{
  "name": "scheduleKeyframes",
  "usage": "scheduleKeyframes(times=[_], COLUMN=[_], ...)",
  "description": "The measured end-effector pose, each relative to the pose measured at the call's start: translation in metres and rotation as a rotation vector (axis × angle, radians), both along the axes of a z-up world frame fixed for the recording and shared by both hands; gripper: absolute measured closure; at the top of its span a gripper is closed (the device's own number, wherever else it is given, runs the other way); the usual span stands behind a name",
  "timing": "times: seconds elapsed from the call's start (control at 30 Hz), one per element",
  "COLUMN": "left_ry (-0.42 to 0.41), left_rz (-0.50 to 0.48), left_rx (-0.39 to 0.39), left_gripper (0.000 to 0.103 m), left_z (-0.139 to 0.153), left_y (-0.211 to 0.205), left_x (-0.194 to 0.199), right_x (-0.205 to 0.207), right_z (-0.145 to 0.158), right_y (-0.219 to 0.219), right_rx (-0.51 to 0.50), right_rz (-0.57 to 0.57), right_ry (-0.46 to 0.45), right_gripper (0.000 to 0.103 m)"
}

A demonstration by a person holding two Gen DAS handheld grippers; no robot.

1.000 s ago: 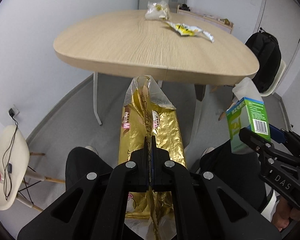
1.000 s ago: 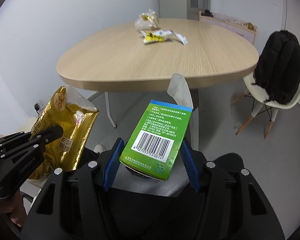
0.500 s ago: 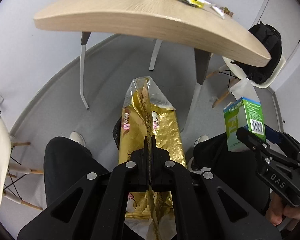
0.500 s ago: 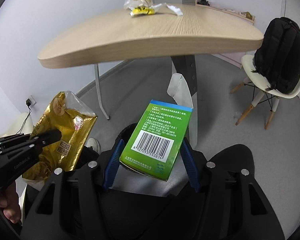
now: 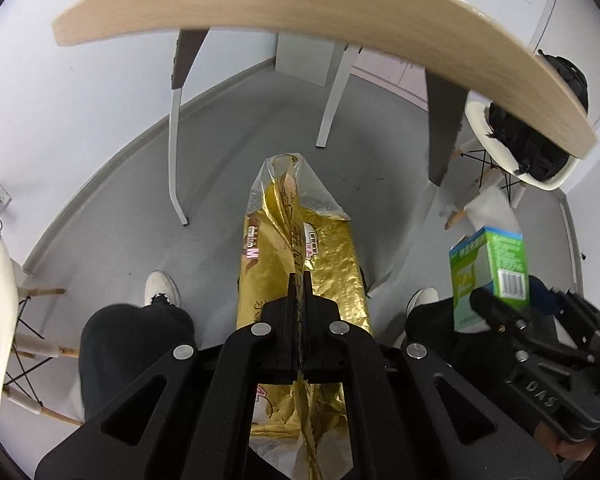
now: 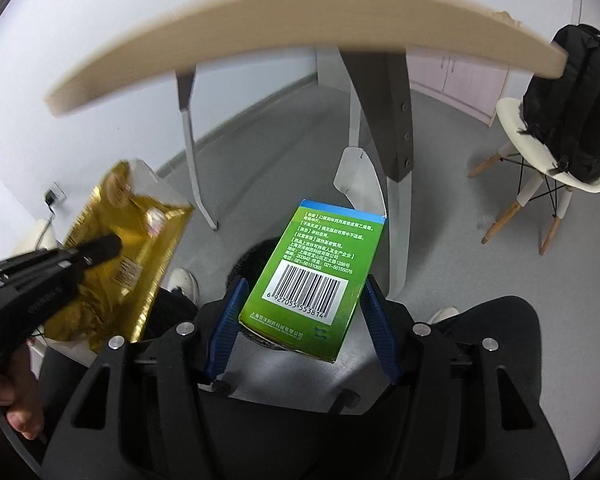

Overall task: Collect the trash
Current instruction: 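Carry the gold bag and green box down past the table edge to the black bin, then open the right gripper to drop the green box while the left releases the gold bag into the bin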

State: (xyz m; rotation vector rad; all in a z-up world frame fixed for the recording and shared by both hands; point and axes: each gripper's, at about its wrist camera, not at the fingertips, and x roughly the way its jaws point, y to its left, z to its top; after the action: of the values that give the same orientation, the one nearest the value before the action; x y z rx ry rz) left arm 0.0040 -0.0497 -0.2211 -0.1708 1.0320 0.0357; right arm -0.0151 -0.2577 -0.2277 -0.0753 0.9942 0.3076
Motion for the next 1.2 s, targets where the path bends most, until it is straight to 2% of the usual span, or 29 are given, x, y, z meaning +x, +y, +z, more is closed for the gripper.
scheduleKeyframes(times=[0.4,0.57,0.8,0.97,1.2], left_ry=[0.091,0.13,0.136,0.148,0.153], left_rz=[0.018,0.042,0.075,0.097,0.103], left_rx=[-0.001,0.006,-0.007,0.013,0.029], left_gripper=[0.103,0.103,0.103,0.103,0.103], left_z=[-0.064,-0.083,-0.117,-0.137,-0.142], left_y=[0.023,0.027,0.041,0.05,0.06], left_x=[0.064,0.083,0.106,0.118,0.118], right_x=[0.08,0.102,0.128,0.144,0.154], right_z=[-0.079,-0.102,-0.131,-0.147,-0.159], right_y=[0.023,0.034,0.065,0.083,0.1], right_rx=[-0.04,-0.046,-0.056,-0.074,-0.082], right_rz=[-0.041,-0.029,0.02,0.058,0.08], right_ry=[0.142,0.157,0.193,0.201,0.226], right_gripper=[0.048,0.048,0.047,0.047,0.047])
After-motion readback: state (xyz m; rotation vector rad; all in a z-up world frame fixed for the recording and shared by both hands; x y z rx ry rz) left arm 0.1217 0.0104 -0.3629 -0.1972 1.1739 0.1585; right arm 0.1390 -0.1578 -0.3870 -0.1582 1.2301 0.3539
